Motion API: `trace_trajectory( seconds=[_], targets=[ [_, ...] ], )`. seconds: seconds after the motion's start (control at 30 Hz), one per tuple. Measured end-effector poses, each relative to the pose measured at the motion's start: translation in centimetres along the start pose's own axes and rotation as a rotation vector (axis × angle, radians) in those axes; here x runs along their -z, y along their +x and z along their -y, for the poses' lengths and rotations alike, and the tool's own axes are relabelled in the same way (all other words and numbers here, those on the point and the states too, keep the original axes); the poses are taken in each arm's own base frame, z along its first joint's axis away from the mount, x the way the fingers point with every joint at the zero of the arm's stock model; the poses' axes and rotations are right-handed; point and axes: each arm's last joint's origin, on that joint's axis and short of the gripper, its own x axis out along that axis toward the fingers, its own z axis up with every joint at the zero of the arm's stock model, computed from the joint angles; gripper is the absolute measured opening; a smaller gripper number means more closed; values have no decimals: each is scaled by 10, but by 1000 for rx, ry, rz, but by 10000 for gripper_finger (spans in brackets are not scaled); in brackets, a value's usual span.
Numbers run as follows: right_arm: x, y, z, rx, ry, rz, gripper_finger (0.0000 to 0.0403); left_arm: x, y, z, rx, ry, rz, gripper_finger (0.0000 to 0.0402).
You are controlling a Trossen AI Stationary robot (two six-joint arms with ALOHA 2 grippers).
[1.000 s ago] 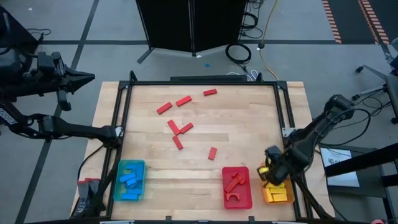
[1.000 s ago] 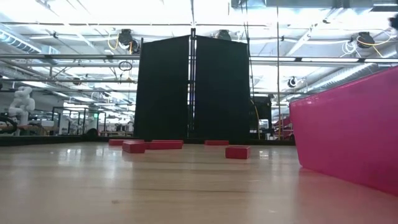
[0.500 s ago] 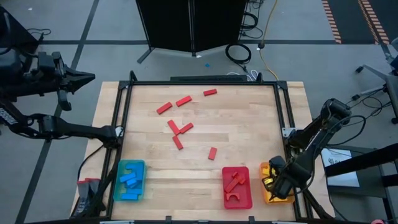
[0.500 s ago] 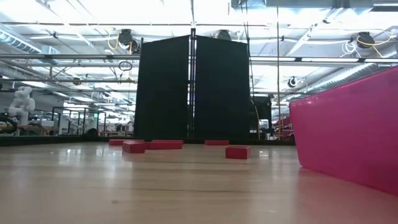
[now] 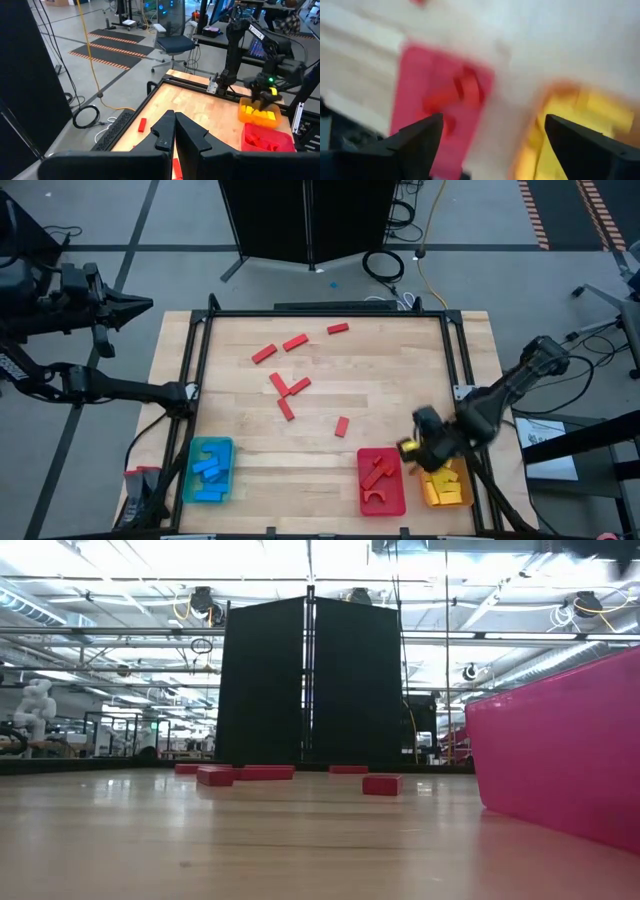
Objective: Sort blocks
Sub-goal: Put the red block into the red bin
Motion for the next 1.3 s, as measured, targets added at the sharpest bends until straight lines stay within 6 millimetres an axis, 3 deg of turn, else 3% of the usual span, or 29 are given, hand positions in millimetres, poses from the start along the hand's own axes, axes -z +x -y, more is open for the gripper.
trace_trajectory(
  seconds=[0.07,0.17,0.37,0.5,0.63,0.8,1.0,1.3],
  targets=[
    [-22,-6,-10,-4,-22,65,340,0,0,0,0,0,0,16],
    [-57,0,-26,-12,-69,134,339,0,0,0,0,0,0,16],
    [-127,39,-63,-73,-250,198,338,0,0,0,0,-2,0,16],
    [-157,75,-82,-131,-388,150,338,0,0,0,0,-3,0,16],
    [-159,113,-92,-100,-675,-12,338,0,0,0,0,-3,0,16],
    [-151,135,-108,-29,-963,-131,338,0,0,0,0,-2,0,16],
    [-158,147,-120,6,-1025,-132,338,0,0,0,1,-3,0,16],
    [-161,160,-121,34,-1071,-97,338,0,0,0,5,-2,0,16]
  ],
)
